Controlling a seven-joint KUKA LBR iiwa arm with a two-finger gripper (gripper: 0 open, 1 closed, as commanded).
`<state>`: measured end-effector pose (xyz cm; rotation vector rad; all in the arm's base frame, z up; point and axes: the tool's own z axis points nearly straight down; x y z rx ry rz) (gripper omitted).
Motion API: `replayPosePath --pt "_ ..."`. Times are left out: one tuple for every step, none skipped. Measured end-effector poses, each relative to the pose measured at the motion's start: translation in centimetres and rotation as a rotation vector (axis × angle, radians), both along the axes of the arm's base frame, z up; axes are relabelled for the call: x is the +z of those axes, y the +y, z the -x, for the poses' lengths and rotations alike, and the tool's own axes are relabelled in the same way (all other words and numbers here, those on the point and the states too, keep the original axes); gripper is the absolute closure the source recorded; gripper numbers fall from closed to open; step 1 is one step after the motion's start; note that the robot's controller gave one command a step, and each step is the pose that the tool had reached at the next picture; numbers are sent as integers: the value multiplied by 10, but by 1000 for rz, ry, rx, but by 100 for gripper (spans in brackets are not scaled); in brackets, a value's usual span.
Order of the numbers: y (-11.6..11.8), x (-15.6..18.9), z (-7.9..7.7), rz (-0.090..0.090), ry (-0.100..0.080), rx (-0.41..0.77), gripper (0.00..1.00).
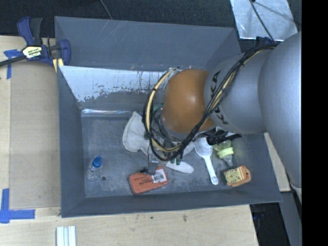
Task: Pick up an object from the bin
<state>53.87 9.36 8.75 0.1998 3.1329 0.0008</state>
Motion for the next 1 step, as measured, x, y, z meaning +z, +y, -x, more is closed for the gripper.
replayPosePath --pt "19 17 -7 2 2 -7 0"
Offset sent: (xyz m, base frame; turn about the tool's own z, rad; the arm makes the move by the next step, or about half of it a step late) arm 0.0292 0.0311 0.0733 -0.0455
